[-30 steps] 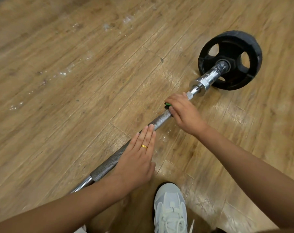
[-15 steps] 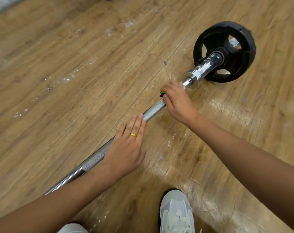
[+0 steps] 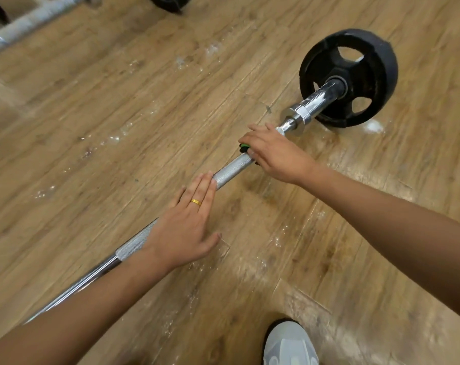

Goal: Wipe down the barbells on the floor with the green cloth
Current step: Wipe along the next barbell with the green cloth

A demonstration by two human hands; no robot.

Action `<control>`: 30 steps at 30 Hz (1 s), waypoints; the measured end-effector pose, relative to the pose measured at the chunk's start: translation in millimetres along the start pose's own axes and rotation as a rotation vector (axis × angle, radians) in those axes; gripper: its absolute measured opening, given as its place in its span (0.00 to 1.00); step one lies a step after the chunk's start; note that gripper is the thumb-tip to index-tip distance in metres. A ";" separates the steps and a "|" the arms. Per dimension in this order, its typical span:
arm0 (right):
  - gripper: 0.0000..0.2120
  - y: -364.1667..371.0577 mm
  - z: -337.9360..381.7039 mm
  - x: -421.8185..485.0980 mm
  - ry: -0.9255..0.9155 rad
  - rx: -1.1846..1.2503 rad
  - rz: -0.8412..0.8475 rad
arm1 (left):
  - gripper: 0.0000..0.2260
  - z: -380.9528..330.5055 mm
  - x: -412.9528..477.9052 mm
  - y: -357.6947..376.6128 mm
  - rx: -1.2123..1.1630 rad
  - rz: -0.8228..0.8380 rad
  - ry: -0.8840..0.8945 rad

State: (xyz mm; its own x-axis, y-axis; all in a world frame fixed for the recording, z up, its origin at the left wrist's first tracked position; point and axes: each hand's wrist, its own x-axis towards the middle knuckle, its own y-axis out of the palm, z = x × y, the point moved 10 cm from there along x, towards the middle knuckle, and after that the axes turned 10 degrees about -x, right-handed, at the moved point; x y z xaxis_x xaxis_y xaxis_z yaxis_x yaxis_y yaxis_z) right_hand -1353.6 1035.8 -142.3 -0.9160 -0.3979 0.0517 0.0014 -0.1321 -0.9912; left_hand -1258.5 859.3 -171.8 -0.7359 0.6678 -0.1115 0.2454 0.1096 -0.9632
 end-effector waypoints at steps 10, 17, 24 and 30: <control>0.17 -22.0 -64.5 15.1 0.247 -0.179 -0.181 | 0.42 32.8 10.2 -9.8 -0.124 -0.008 0.000; 0.16 -12.1 -52.0 34.5 0.135 -0.065 -0.180 | 0.42 47.2 14.1 -15.5 -0.161 0.003 0.027; 0.16 -16.4 -52.3 41.5 0.164 -0.109 -0.156 | 0.42 50.4 11.8 -17.2 -0.103 0.017 0.029; 0.17 -12.8 -47.4 41.6 0.048 -0.212 -0.143 | 0.39 51.6 12.1 -17.5 0.014 -0.025 0.063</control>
State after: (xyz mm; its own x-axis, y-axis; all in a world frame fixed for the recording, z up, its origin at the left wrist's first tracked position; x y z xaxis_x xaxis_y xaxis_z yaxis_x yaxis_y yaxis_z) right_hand -1410.8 1063.9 -133.3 -0.9190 -0.3445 0.1919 -0.2086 0.0119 -0.9779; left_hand -1304.3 827.4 -168.9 -0.7003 0.7102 -0.0724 0.2181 0.1164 -0.9690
